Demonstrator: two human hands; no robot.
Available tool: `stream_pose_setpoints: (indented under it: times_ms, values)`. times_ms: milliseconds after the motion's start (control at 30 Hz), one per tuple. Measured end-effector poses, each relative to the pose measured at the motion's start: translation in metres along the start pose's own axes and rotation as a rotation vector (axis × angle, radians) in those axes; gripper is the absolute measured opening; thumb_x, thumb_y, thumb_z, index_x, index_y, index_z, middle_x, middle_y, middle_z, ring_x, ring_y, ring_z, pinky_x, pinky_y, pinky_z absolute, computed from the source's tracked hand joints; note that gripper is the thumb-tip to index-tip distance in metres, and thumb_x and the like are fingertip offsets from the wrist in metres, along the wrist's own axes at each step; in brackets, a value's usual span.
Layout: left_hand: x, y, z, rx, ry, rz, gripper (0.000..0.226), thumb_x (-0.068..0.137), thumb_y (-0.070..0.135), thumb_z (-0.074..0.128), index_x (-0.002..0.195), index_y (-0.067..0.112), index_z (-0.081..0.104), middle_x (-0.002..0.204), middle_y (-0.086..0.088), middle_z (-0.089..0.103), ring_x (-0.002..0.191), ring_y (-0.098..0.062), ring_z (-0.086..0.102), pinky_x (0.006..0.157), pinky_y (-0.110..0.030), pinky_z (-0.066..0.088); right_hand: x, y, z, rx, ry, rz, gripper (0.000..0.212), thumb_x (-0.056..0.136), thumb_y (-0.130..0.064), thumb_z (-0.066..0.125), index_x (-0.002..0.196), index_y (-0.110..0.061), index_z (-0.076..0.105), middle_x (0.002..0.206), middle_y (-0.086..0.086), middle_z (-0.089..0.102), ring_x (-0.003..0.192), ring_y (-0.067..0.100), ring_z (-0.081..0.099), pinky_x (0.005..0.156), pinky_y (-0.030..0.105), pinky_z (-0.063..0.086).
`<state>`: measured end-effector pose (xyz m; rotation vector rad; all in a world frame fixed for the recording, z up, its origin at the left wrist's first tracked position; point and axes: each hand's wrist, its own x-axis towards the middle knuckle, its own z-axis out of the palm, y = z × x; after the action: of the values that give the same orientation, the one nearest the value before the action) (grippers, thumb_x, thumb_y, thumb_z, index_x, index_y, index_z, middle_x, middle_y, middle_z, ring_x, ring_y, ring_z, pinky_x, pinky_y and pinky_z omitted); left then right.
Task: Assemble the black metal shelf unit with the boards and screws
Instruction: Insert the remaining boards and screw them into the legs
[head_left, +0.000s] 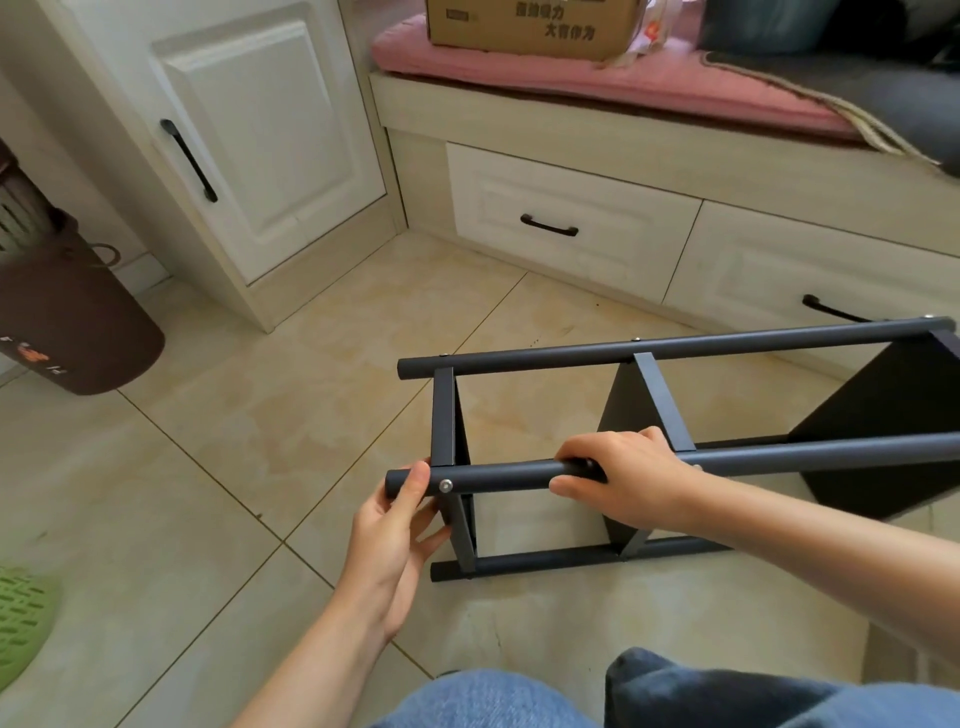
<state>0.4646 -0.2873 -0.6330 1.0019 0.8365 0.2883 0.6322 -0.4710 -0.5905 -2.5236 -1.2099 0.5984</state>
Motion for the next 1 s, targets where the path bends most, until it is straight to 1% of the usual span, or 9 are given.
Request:
stream_pose_setpoints:
  times_ms: [100,200,433,533,600,733,800,867,1000]
  values:
    - [0.002,0.006,0.003,0.049,0.035,0.046,0.039,0.071,0.043,0.070,0.101,0.018,0.067,0.088,0.005,0.077,0.094,-0.019,0.070,0.090,-0.037,0.046,0.002,-0.003,-0.002,0.018,0.020,-0.003,0.016,0.096,-0.054,0.049,0.097,-0.038,0.050,0.076,-0.016,0.052,0.074,0.000,0.046,0.081,0.034,0.024]
    - [0.002,0.022,0.007,0.063,0.030,0.112,0.043,0.070,0.046,0.070,0.101,0.015,0.068,0.089,0.004,0.077,0.090,-0.017,0.071,0.090,-0.033,0.048,0.003,-0.010,-0.013,0.035,0.058,-0.005,0.017,0.096,-0.054,0.049,0.094,-0.038,0.052,0.076,-0.015,0.054,0.076,0.004,0.049,0.082,0.034,0.026]
    - [-0.016,0.099,0.035,0.170,0.006,0.339,0.054,0.070,0.056,0.069,0.104,0.014,0.067,0.098,-0.002,0.077,0.104,-0.023,0.070,0.098,-0.035,0.049,0.001,-0.034,-0.070,0.152,0.147,-0.039,0.023,0.094,-0.054,0.052,0.091,-0.032,0.058,0.076,-0.008,0.057,0.076,0.009,0.052,0.081,0.032,0.033]
    - [-0.035,0.132,0.052,0.253,-0.021,0.444,0.061,0.066,0.064,0.069,0.108,0.019,0.063,0.092,0.004,0.074,0.098,-0.018,0.070,0.088,-0.032,0.050,-0.004,-0.044,-0.097,0.251,0.180,-0.057,0.030,0.091,-0.054,0.057,0.099,-0.026,0.064,0.083,-0.002,0.062,0.080,0.012,0.056,0.084,0.035,0.042]
    - [-0.048,0.154,0.065,0.297,-0.071,0.518,0.067,0.062,0.063,0.071,0.114,0.022,0.060,0.091,0.013,0.074,0.093,-0.006,0.070,0.081,-0.022,0.050,-0.007,-0.048,-0.114,0.325,0.209,-0.069,0.031,0.088,-0.051,0.062,0.103,-0.025,0.066,0.087,0.001,0.064,0.082,0.014,0.059,0.084,0.038,0.047]
    - [-0.064,0.194,0.086,0.405,-0.194,0.641,0.057,0.073,0.042,0.079,0.123,0.035,0.053,0.111,0.023,0.069,0.104,0.009,0.064,0.074,-0.005,0.050,-0.012,-0.052,-0.146,0.459,0.294,-0.048,0.021,0.083,-0.051,0.069,0.094,-0.033,0.068,0.081,-0.008,0.065,0.081,0.005,0.061,0.067,0.017,0.048]
    - [-0.069,0.206,0.093,0.536,-0.204,0.704,0.054,0.082,0.026,0.080,0.120,0.048,0.049,0.112,0.033,0.065,0.110,0.010,0.061,0.079,-0.007,0.049,-0.016,-0.053,-0.159,0.549,0.322,-0.027,0.020,0.082,-0.050,0.069,0.091,-0.033,0.070,0.079,-0.012,0.067,0.079,0.000,0.062,0.069,0.015,0.045]
    - [-0.073,0.210,0.102,0.723,-0.152,0.789,0.058,0.085,0.023,0.079,0.122,0.052,0.045,0.114,0.035,0.059,0.114,0.006,0.056,0.090,-0.015,0.045,-0.021,-0.052,-0.169,0.625,0.345,-0.019,0.014,0.083,-0.047,0.070,0.086,-0.033,0.070,0.075,-0.015,0.068,0.075,-0.003,0.063,0.071,0.016,0.043]
    - [-0.082,0.207,0.130,0.932,0.010,0.993,0.074,0.088,0.018,0.075,0.146,0.040,0.034,0.142,0.013,0.052,0.137,-0.012,0.045,0.110,-0.040,0.042,-0.032,-0.047,-0.179,0.744,0.383,-0.013,0.017,0.084,-0.047,0.069,0.079,-0.031,0.072,0.071,-0.012,0.067,0.073,0.000,0.063,0.075,0.020,0.043]
